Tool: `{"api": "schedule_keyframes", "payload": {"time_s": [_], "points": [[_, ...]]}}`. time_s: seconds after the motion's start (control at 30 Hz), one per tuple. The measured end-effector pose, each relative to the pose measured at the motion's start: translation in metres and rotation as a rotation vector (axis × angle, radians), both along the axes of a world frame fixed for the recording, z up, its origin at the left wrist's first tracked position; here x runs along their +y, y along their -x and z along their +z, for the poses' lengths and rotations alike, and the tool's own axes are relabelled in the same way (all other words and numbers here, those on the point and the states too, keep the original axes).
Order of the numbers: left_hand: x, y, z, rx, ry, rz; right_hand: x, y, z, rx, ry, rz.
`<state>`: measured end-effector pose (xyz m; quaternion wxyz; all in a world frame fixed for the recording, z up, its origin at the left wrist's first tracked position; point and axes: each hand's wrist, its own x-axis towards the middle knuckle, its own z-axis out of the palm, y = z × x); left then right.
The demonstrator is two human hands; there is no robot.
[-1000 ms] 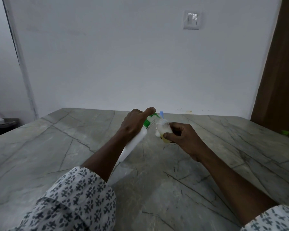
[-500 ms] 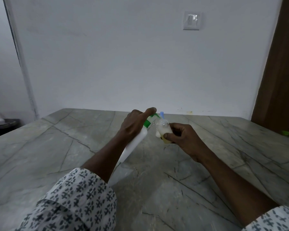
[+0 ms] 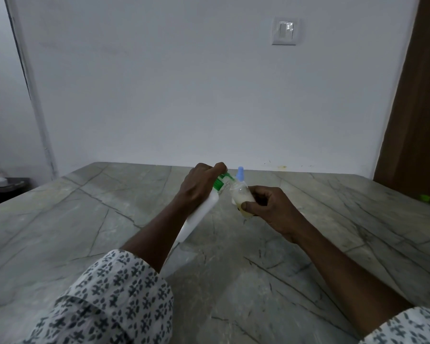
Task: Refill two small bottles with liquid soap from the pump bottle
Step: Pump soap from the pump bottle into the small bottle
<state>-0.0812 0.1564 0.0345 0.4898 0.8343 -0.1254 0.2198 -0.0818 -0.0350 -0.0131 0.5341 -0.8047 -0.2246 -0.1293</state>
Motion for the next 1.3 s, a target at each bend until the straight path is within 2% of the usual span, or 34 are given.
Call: {"api": "schedule_keyframes", "payload": {"time_s": [0.4,0.63,1.03,1.3], "points": [[-0.0014,0.0003,0.0015,0.046,0.030,-0.005,-0.0022,-0.0008,0.0018,0.005,-0.038,-0.011],[0.0003,-0.0021,0.0003,0.001,-0.060,-0.003,0.0008,0.0005,0.0009,0.001,0.026,-0.009],[-0.0009,0.0013,0.0026,0.078,0.003,0.025,-0.0020,-0.0011,0.0016,0.006,-0.037,-0.019],[-0.0015,0.0030,0.0028,0.017,-0.069,0.015,-0.0002,-0.0001,-0.0009,0.001,0.015,0.001]]}}
